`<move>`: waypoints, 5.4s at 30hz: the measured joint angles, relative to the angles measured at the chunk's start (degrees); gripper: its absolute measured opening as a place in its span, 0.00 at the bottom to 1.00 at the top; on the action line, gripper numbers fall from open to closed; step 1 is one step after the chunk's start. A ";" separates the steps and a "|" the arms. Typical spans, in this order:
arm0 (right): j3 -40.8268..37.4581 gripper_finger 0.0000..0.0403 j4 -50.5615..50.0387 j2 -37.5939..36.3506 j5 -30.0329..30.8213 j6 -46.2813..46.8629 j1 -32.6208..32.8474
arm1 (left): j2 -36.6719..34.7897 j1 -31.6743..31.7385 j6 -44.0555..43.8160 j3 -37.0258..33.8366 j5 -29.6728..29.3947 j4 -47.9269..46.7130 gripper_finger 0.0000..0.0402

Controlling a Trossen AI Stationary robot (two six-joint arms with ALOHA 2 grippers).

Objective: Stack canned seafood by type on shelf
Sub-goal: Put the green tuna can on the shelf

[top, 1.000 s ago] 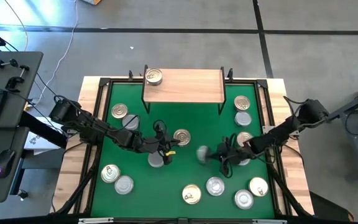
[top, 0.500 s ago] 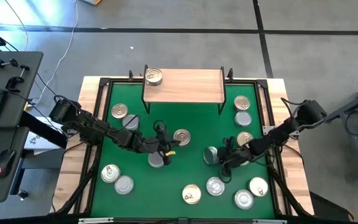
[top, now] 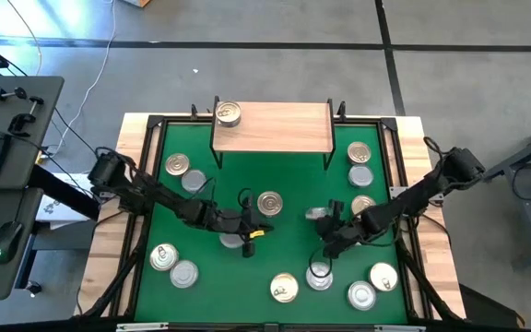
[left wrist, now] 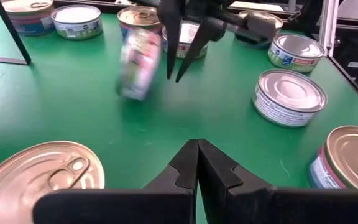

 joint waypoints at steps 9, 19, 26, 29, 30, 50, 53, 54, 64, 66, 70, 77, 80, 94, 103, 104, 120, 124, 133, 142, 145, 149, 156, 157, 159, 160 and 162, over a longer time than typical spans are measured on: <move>4.70 0.36 -11.27 -0.01 0.09 -0.48 0.01 | 1.42 0.02 0.00 0.00 0.00 1.69 0.00; 7.97 0.50 -30.64 -0.36 5.01 -3.24 -2.51 | 1.42 0.02 0.01 0.00 0.00 1.73 0.00; 0.62 0.45 -17.42 -5.38 -1.09 -9.17 -11.30 | 1.42 0.02 0.03 0.00 -0.01 1.74 0.00; -0.95 0.39 -10.28 -6.96 -7.67 -11.47 -14.70 | 1.42 0.02 0.05 0.00 -0.02 1.76 0.00; -1.30 0.36 -9.61 -6.91 -8.59 -11.74 -15.88 | 1.42 0.02 0.05 0.01 -0.01 1.76 0.00; -1.65 0.17 20.37 -3.96 -25.39 -13.61 -11.51 | 2.93 1.35 1.10 3.77 5.50 5.85 0.00; -1.65 0.17 13.45 -5.68 -18.82 -9.74 -8.47 | 6.43 2.81 1.95 8.19 7.27 2.90 0.00; -1.71 0.17 11.67 -6.02 -16.80 -8.17 -7.31 | 7.81 3.49 1.91 9.90 7.87 0.37 0.00; -5.78 0.17 9.59 -6.52 -6.97 2.63 2.14 | 14.58 7.66 -2.67 18.72 6.41 -17.28 0.00; -7.24 0.17 11.35 -6.52 -6.77 2.91 2.92 | 14.54 7.74 -3.07 18.51 6.66 -18.18 0.00; -9.06 0.18 17.40 -6.52 -5.74 -1.21 3.51 | 14.36 7.43 -3.05 18.58 7.38 -20.41 0.00; -7.94 0.34 20.14 -6.52 -4.60 -14.76 1.75 | 14.36 6.35 -3.43 18.60 8.00 -21.18 0.00; -7.59 0.44 20.37 -6.37 -4.28 -20.18 0.46 | 14.32 5.80 -3.77 18.60 7.99 -22.08 0.00; -7.52 0.64 25.91 -2.04 1.81 -46.67 -0.46 | 14.74 4.83 -3.99 18.29 7.99 -26.52 0.00; -7.52 0.64 27.64 -2.04 -8.30 -47.02 -4.95 | 12.21 4.61 -3.64 18.27 6.28 -28.14 0.00; -7.52 0.64 27.99 -2.02 -9.38 -47.43 -5.06 | 11.97 4.61 -3.58 18.27 6.20 -28.15 0.00; -7.52 0.64 33.37 2.32 -5.70 -46.23 -2.84 | 5.92 2.95 -3.26 18.45 6.17 -24.61 0.00; -7.52 0.64 33.66 2.28 -5.72 -46.07 -2.83 | 7.72 3.26 -3.06 18.43 9.40 -23.80 0.00; -7.52 0.64 34.22 2.28 -5.74 -43.42 0.26 | 12.38 4.33 -4.82 18.45 8.72 -23.79 0.00; -7.52 0.64 34.28 2.28 -5.74 -40.24 2.22 | 12.53 4.20 -3.49 18.54 8.72 -25.41 0.00; -7.52 0.64 34.63 2.28 -5.74 -40.28 2.30 | 12.53 4.17 -3.37 18.53 8.67 -25.59 0.00; -7.52 0.64 34.72 2.28 -5.74 -40.46 2.30 | 12.55 4.17 -3.01 18.53 8.65 -25.70 0.00; -7.52 0.64 35.28 2.28 -5.72 -40.47 2.30 | 12.58 4.04 -1.78 18.49 8.55 -25.98 0.00; -7.52 0.64 35.28 2.28 -5.72 -40.53 2.30 | 12.61 3.97 -1.49 18.49 8.48 -25.97 0.00; -7.52 0.64 35.30 2.28 -5.72 -40.61 2.30 | 12.61 3.93 -1.43 18.47 8.50 -25.94 0.00; -7.52 0.64 35.30 2.28 -5.72 -40.63 2.30 | 12.61 3.93 -1.43 18.47 8.50 -25.94 0.00; -7.52 0.64 35.33 2.28 -5.72 -40.69 2.30 | 12.61 3.93 -1.35 18.45 8.54 -25.96 0.00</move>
